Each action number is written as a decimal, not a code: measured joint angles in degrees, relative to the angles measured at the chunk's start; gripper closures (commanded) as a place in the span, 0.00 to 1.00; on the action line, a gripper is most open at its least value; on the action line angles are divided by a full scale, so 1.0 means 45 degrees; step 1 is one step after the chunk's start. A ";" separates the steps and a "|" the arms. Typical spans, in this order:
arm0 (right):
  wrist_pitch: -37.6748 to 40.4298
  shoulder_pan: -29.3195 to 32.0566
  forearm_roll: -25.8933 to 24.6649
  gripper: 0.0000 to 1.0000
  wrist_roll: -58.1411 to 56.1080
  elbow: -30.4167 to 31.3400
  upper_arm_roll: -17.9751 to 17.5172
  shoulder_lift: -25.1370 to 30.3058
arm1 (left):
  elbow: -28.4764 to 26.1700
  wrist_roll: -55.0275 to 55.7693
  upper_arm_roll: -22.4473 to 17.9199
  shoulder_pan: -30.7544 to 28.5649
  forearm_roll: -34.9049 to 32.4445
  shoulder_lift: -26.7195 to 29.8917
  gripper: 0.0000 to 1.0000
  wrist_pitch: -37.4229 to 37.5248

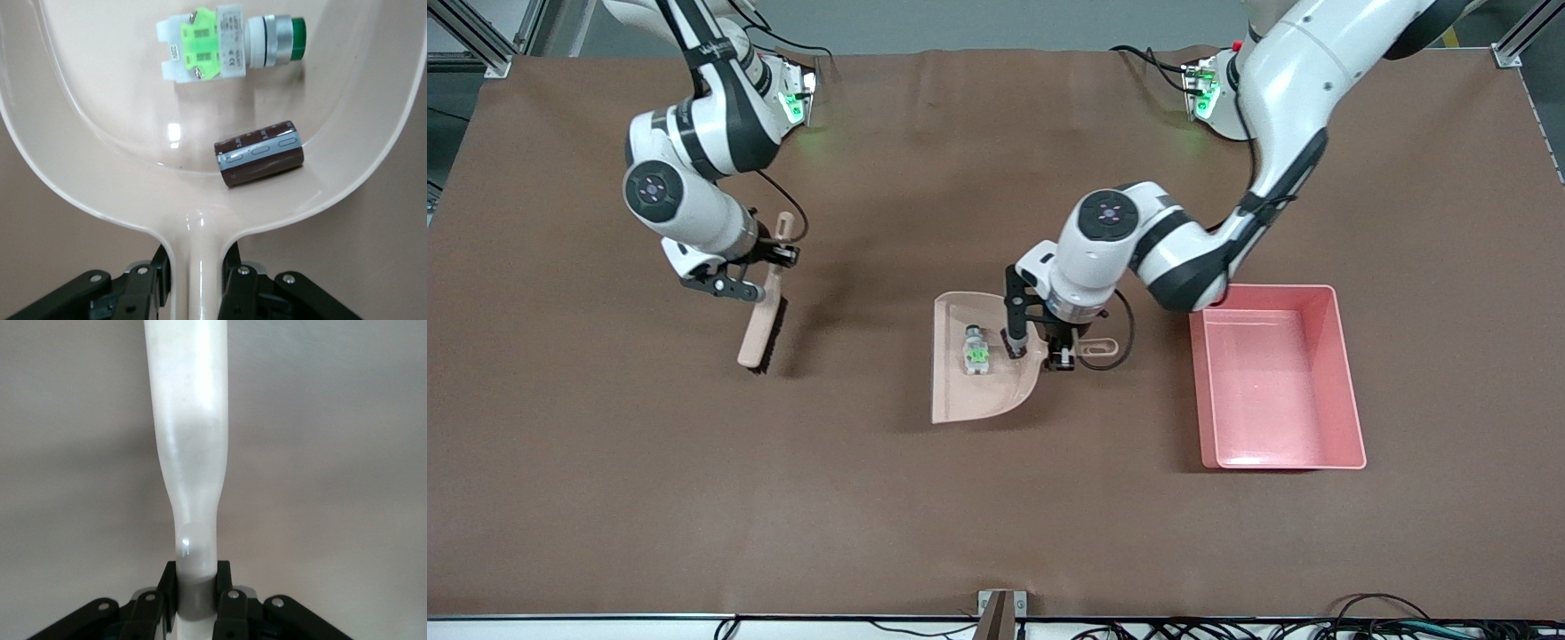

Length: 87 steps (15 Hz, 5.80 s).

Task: Clean e-waste and dump in bin
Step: 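Carry the dustpan to the bin with the left gripper while the right gripper returns, then tilt the dustpan over the pink bin with the left gripper, dumping the parts, then lower the dustpan onto the table beside the bin with the left gripper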

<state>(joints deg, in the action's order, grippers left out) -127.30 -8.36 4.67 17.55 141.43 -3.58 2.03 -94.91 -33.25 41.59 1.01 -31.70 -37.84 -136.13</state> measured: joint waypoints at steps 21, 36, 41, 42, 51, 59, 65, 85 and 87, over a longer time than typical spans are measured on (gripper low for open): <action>-0.3093 0.4762 -0.0038 0.00 -0.4274 0.0986 -0.0048 -0.1344 | 0.0121 -0.5076 -0.2080 -0.3197 0.4079 0.4321 1.00 0.2955; 0.7940 0.5443 -0.0977 0.00 -0.4244 -1.2352 -0.0248 -0.1900 | -0.2148 -1.1059 -1.0579 0.0463 0.6006 0.5657 1.00 0.3776; 0.9045 0.4502 -0.1436 0.00 -0.3973 -1.2359 -0.0343 -0.1519 | -0.2276 -1.0539 -1.0608 0.0557 0.4047 0.5196 1.00 0.3498; 0.9304 0.4393 -0.1437 0.00 -0.3973 -1.2359 -0.0348 -0.1354 | -0.2276 -1.0239 -1.0608 0.0576 0.3527 0.5029 1.00 0.3386; 0.9603 0.3850 -0.1438 0.00 -0.3970 -1.1992 -0.0346 -0.1064 | -0.2274 -0.7944 -1.0606 0.1112 -0.0357 0.4379 1.00 0.3295; 1.0129 0.2838 -0.1440 0.00 -0.3988 -1.1969 0.1002 -0.1061 | -0.2079 -0.7576 -1.0580 0.1398 -0.1196 0.4650 1.00 0.3296; 1.0201 0.2712 -0.1440 0.00 -0.3967 -1.1982 0.1010 -0.0976 | -0.1840 -0.7537 -0.9614 0.1454 0.1421 0.6159 1.00 0.3746; 0.8934 0.2712 -0.1437 0.00 -0.3965 -0.9998 0.1120 0.0351 | -0.1175 0.0992 -0.5378 0.4626 0.3031 0.2349 0.99 0.2776; 0.8740 0.2668 -0.1437 0.00 -0.3965 -0.9663 0.1080 0.0565 | -0.1169 0.0880 -0.5379 0.4810 0.2935 0.2013 0.99 0.2693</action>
<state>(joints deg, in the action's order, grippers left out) -87.97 3.65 -1.79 -0.29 97.94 1.28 4.57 -100.18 -29.29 17.38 22.66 -18.49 -28.78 -124.01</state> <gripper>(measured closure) 0.000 0.665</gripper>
